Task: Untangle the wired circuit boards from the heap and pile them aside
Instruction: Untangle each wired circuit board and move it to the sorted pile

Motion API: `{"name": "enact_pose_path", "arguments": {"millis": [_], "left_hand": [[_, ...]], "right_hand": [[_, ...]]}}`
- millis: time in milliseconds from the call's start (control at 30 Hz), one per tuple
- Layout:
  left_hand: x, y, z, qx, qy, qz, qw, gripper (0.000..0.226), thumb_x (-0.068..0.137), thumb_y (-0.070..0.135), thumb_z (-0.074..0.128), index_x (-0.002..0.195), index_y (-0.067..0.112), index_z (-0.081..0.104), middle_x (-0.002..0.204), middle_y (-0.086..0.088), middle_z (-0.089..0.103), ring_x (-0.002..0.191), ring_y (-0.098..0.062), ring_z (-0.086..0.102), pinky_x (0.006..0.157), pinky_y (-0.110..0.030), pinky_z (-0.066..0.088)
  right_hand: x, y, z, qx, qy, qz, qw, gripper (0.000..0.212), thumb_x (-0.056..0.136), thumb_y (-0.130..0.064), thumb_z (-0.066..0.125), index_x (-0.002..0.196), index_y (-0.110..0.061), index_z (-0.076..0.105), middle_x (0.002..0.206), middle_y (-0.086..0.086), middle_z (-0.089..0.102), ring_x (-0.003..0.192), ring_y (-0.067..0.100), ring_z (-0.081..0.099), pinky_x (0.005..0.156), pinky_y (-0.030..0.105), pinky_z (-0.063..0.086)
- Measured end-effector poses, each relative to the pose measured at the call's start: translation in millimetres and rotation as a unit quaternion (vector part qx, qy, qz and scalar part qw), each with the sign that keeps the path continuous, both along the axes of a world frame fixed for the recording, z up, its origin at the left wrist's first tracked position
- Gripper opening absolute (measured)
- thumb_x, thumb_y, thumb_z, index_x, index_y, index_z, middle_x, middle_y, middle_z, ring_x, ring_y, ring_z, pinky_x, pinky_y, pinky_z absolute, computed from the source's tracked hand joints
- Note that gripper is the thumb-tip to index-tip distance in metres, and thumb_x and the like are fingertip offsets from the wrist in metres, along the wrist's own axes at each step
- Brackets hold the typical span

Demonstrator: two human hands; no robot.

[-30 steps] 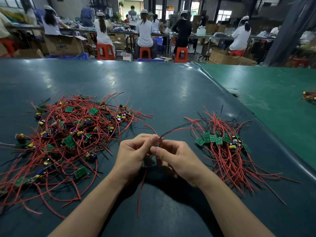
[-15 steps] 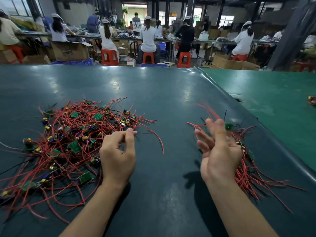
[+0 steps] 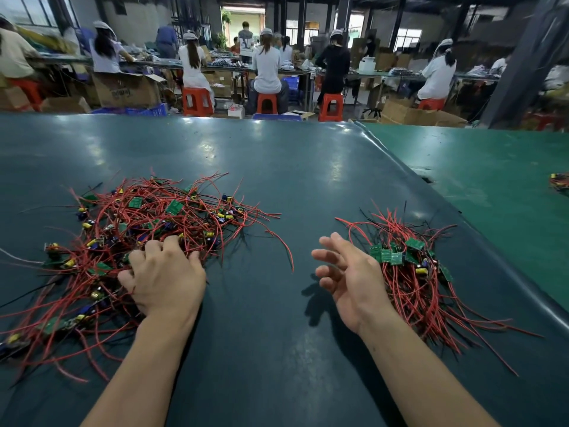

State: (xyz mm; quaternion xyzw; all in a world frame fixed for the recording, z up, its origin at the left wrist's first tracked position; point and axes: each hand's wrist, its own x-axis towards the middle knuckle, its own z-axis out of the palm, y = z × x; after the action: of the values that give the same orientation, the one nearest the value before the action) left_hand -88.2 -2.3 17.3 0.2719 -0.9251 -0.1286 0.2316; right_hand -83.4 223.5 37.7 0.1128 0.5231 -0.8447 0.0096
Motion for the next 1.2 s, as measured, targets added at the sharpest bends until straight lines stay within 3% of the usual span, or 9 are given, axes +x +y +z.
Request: {"name": "enact_pose_path", "arguments": {"millis": [167,300,533,633,733,900,1000,1100,1200], "left_hand": [[-1.0,-6.0,1.9,-0.019,-0.007,0.008,1.0,0.02,0.091,0.037,0.063,0.101,0.024,0.075,0.104,-0.01,0.066,0.104,-0.036,0.045,0.085,-0.046,0.033],[4.2,-2.2,0.9,-0.02,0.147,0.006,0.989,0.015,0.091,0.031,0.064,0.092,0.019,0.073,0.099,-0.009,0.067,0.1,-0.035,0.044,0.084,-0.05,0.031],[12.0,22.7,4.4,-0.076,0.392,-0.234,0.886,0.008,0.094,0.019,0.061,0.092,0.014,0.067,0.086,-0.001,0.066,0.089,-0.027,0.054,0.083,-0.042,0.033],[15.5,33.3,4.5,-0.078,0.374,-0.412,0.827,0.007,0.092,0.013,0.058,0.092,0.014,0.065,0.084,0.0,0.065,0.081,-0.026,0.053,0.078,-0.038,0.034],[16.9,43.2,2.8,-0.09,0.317,-0.498,0.802,0.005,0.093,0.017,0.055,0.094,0.021,0.058,0.081,0.004,0.064,0.079,-0.024,0.054,0.076,-0.036,0.035],[19.3,50.0,3.4,-0.081,0.379,-0.341,0.856,0.004,0.088,0.019,0.066,0.09,0.017,0.07,0.097,0.001,0.066,0.098,-0.028,0.054,0.086,-0.047,0.035],[26.7,56.8,3.3,-0.083,0.438,-0.379,0.811,0.015,0.091,0.024,0.062,0.078,0.016,0.064,0.082,0.002,0.063,0.082,-0.024,0.055,0.081,-0.041,0.036],[29.1,69.3,-3.8,0.058,0.281,-0.502,0.816,0.037,0.096,0.038,0.051,0.072,0.015,0.067,0.062,0.003,0.06,0.056,-0.022,0.054,0.059,-0.041,0.047],[26.3,75.0,-4.8,0.282,0.179,-0.481,0.811,0.031,0.09,0.05,0.051,0.101,0.028,0.07,0.077,-0.003,0.072,0.066,-0.035,0.065,0.064,-0.05,0.053]], "right_hand": [[0.6,2.6,-0.9,0.033,-0.002,0.032,0.999,0.021,0.094,-0.028,0.06,0.09,-0.009,0.068,0.064,0.002,0.066,0.042,0.011,0.052,0.038,0.019,0.04],[1.6,2.4,-1.6,0.059,0.006,0.068,0.996,0.02,0.094,-0.026,0.061,0.089,-0.008,0.069,0.065,0.003,0.066,0.042,0.012,0.051,0.038,0.02,0.04],[5.0,-8.0,-6.2,0.101,0.054,0.15,0.982,0.042,0.081,-0.048,0.065,0.099,-0.01,0.07,0.078,0.006,0.069,0.044,0.015,0.055,0.037,0.019,0.04],[2.3,-7.2,-3.5,0.054,0.072,0.161,0.983,0.061,0.071,-0.061,0.063,0.105,-0.01,0.07,0.085,0.005,0.07,0.045,0.012,0.053,0.035,0.017,0.034],[0.0,-0.3,-1.4,0.022,0.076,0.179,0.981,0.039,0.077,-0.045,0.066,0.094,-0.012,0.076,0.076,0.001,0.067,0.044,0.007,0.042,0.035,0.015,0.027],[-1.2,5.0,1.2,-0.041,0.095,0.126,0.987,0.024,0.081,-0.03,0.064,0.082,-0.011,0.078,0.067,0.004,0.063,0.048,0.007,0.049,0.039,0.015,0.036],[-2.5,4.5,2.6,-0.081,0.106,0.101,0.986,0.027,0.083,-0.027,0.059,0.088,-0.006,0.074,0.068,0.008,0.066,0.053,0.011,0.058,0.048,0.018,0.048],[2.5,-0.7,2.0,-0.057,0.119,0.114,0.985,0.02,0.079,-0.021,0.063,0.087,-0.013,0.079,0.076,0.007,0.073,0.06,0.014,0.067,0.057,0.022,0.056],[7.0,-8.3,0.2,-0.025,0.133,0.119,0.984,0.018,0.072,-0.017,0.069,0.085,-0.017,0.081,0.083,0.008,0.075,0.066,0.016,0.071,0.056,0.023,0.056]]}}
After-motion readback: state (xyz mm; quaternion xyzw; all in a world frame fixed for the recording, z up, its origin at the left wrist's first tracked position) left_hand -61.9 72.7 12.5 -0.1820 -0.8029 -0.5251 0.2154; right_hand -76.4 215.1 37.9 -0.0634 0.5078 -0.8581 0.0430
